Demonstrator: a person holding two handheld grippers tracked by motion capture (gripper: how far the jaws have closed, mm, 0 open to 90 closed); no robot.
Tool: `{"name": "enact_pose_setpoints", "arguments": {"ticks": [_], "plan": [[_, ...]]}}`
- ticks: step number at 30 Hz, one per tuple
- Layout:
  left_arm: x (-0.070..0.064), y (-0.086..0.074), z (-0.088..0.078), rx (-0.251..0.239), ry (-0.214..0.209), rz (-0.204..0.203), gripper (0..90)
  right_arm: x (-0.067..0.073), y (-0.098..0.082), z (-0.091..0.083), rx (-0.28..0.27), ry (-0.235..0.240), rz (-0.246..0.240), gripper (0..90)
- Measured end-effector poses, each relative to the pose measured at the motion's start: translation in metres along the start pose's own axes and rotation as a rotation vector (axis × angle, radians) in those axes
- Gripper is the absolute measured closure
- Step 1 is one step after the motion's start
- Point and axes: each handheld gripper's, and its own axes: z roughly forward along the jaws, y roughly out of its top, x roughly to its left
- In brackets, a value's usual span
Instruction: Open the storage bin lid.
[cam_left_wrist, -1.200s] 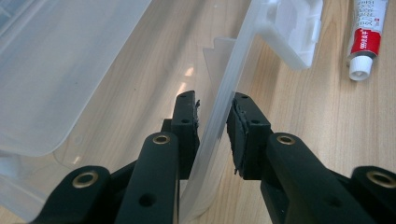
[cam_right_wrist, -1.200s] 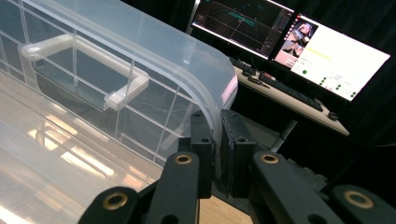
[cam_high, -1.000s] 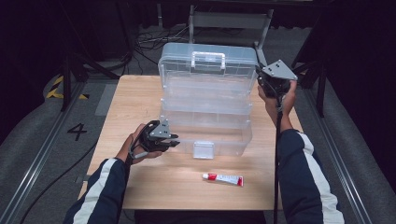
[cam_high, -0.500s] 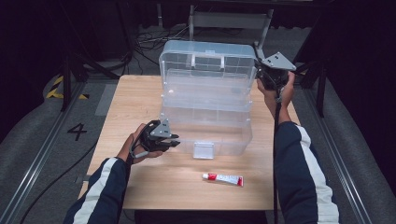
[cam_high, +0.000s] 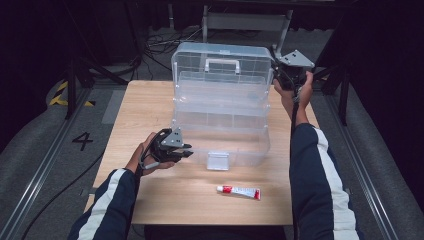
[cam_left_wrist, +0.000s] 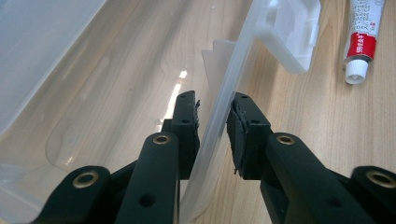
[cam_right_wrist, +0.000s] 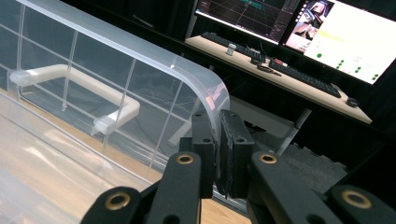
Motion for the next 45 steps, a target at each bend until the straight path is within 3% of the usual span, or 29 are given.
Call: {"name": "enact_pose_setpoints", "arguments": {"ticks": [23,27,45], "plan": [[0.002,-0.001,0.002,-0.016,-0.033,0.002,75.3,-0.013,0.000,0.042,0.068,0.042,0.029,85.1],[0.002,-0.001,0.003,-0.016,-0.031,0.001,75.3,-0.014,0.001,0.051,0.087,0.041,0.014,84.9],[0.002,-0.001,0.003,-0.018,-0.035,-0.007,75.1,-0.022,-0.009,0.086,0.163,0.081,0.063,84.6]]}}
